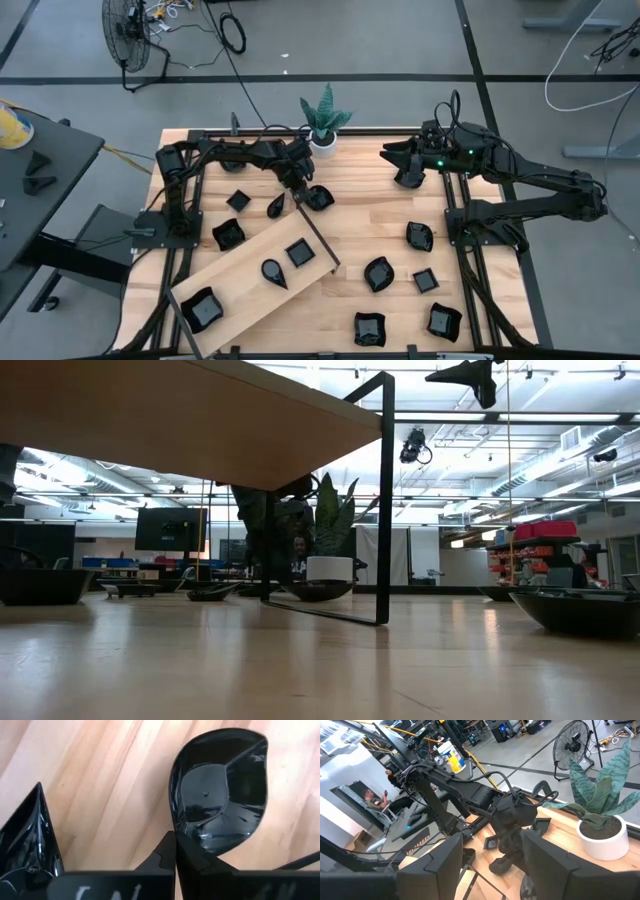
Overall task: Pick & Place Mini shaped plates
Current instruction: Put the black leaf shaped plate on the shelf
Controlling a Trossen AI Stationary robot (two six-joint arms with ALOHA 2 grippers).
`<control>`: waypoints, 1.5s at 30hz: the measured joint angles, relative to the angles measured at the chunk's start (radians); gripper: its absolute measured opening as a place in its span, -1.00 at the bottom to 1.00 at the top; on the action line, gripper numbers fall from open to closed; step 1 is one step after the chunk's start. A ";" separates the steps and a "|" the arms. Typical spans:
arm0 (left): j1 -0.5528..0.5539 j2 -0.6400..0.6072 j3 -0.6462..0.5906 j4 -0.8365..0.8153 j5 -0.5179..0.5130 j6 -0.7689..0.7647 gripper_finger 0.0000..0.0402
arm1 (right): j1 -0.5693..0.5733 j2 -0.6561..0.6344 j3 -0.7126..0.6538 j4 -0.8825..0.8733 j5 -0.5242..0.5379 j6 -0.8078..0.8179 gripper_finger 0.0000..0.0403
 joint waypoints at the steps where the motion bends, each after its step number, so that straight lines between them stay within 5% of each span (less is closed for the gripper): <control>1: 0.000 0.000 0.008 -0.008 0.005 0.001 -0.99 | 0.000 0.000 0.000 0.000 0.000 0.000 0.04; 25: 0.002 -0.014 0.418 -0.522 -0.064 0.189 -1.00 | 0.002 0.000 0.000 0.000 -0.053 0.005 0.04; 35: 0.001 -0.147 0.640 -0.721 -0.088 0.220 -1.00 | 0.003 0.000 0.000 0.005 -0.061 -0.005 0.04; 45: -0.093 -0.310 0.666 -0.796 -0.076 0.211 -1.00 | 0.003 0.000 0.000 0.010 -0.079 -0.025 0.04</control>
